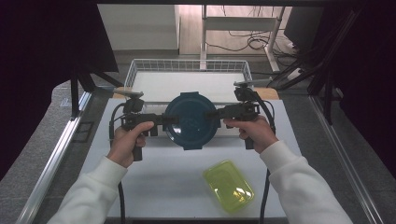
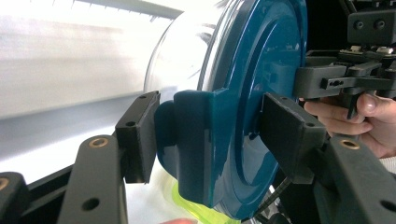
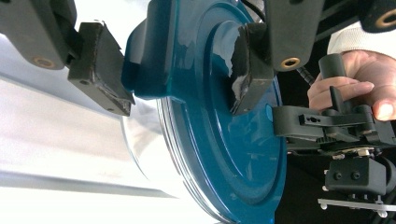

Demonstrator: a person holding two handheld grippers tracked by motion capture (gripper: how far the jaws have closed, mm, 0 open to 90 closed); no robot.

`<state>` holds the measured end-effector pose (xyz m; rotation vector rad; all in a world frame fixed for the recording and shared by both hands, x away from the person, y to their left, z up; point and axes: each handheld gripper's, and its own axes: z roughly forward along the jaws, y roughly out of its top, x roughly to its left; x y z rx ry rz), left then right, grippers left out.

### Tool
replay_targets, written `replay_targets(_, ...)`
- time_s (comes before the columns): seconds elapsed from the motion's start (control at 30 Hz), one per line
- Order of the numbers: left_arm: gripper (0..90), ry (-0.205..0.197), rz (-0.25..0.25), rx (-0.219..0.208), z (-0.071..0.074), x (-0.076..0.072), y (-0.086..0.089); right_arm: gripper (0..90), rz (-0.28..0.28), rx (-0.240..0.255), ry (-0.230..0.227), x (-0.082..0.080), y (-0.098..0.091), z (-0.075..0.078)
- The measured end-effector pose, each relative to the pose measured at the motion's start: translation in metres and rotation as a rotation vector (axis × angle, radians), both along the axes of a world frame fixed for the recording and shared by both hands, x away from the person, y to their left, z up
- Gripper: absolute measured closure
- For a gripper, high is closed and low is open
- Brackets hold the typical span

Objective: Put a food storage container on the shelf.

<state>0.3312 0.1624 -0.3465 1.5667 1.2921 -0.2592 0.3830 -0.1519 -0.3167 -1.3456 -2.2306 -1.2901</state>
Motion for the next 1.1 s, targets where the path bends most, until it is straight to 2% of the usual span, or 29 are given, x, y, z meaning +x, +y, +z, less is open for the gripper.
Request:
replay_targets(0.2,40.5,-0.015,0.0,-0.005,0.013,0.004,0.004,40.2,0.003,0.003,-0.022,0.003,0.003,0.014)
replay_targets(0.23,40.5,-0.02,0.001,-0.009,0.017,0.008,0.005,40.2,0.001,-0.001,-0.028,0.006,0.004,0.02)
replay_targets(0.3,40.5,-0.022,0.001,-0.009,0.019,0.01,0.006,40.2,0.002,-0.001,-0.03,0.008,0.005,0.022)
replay_targets(0.77,40.9,-0.054,-0.011,-0.023,0.049,0.045,0.005,40.2,-0.007,-0.009,-0.059,0.037,0.003,0.057)
replay_targets(0.93,41.0,-0.048,-0.001,-0.019,0.052,0.056,0.005,40.2,-0.012,0.004,-0.056,0.049,0.003,0.058)
replay_targets(0.97,41.0,-0.038,0.001,-0.023,0.051,0.063,0.005,40.2,-0.01,0.007,-0.052,0.057,0.003,0.057)
replay_targets(1.03,41.0,-0.032,0.0,-0.028,0.05,0.067,0.006,40.2,-0.012,0.008,-0.052,0.059,0.003,0.057)
replay_targets(1.1,41.0,-0.02,-0.005,-0.04,0.049,0.079,0.008,40.4,-0.02,0.004,-0.051,0.07,0.005,0.058)
